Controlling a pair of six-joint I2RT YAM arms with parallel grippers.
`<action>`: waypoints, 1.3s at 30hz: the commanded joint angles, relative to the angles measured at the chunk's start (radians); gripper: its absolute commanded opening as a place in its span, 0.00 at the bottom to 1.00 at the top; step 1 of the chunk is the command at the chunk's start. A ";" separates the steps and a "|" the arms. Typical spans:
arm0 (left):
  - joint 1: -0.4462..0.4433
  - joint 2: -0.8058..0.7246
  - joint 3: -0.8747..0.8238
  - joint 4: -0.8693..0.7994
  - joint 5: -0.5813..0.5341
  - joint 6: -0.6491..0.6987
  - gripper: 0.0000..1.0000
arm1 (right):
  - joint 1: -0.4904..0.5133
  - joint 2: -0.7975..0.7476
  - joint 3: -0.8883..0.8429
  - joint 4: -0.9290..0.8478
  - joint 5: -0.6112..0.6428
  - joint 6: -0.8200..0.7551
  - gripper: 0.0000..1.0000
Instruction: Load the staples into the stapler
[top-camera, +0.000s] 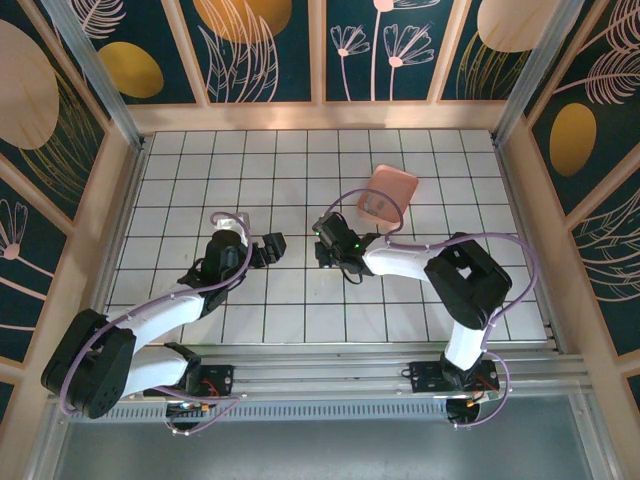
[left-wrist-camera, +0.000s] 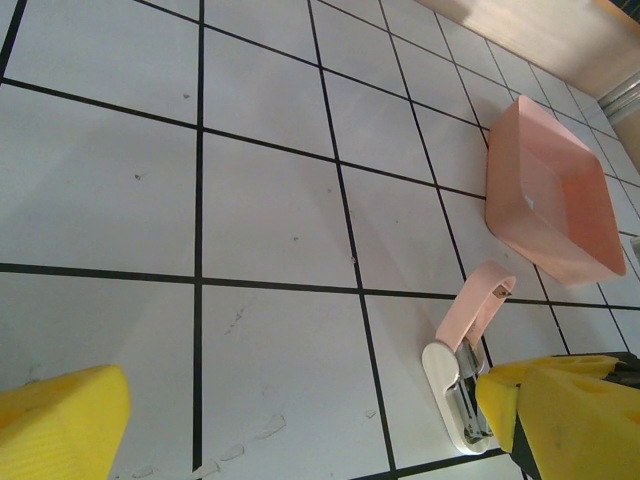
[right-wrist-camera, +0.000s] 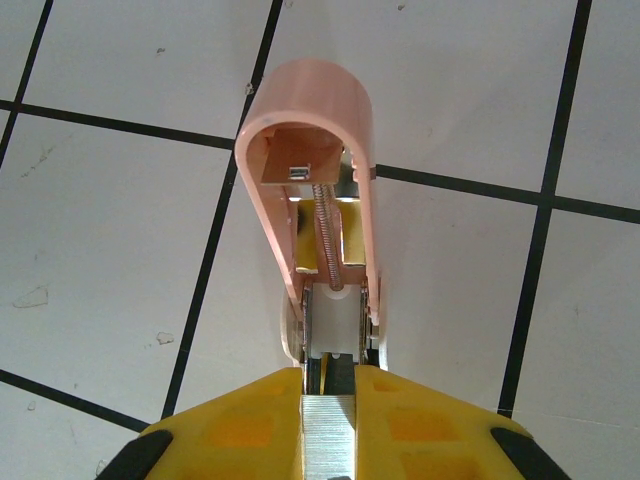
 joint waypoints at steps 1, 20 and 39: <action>0.004 0.004 0.027 0.026 0.012 0.028 0.99 | 0.011 0.025 -0.006 -0.005 0.034 0.011 0.17; 0.004 0.000 0.025 0.020 0.013 0.039 0.99 | 0.038 0.051 0.023 -0.054 0.072 0.008 0.19; 0.004 0.006 0.058 0.000 0.043 0.062 0.99 | 0.018 -0.129 0.014 -0.063 0.062 0.021 0.37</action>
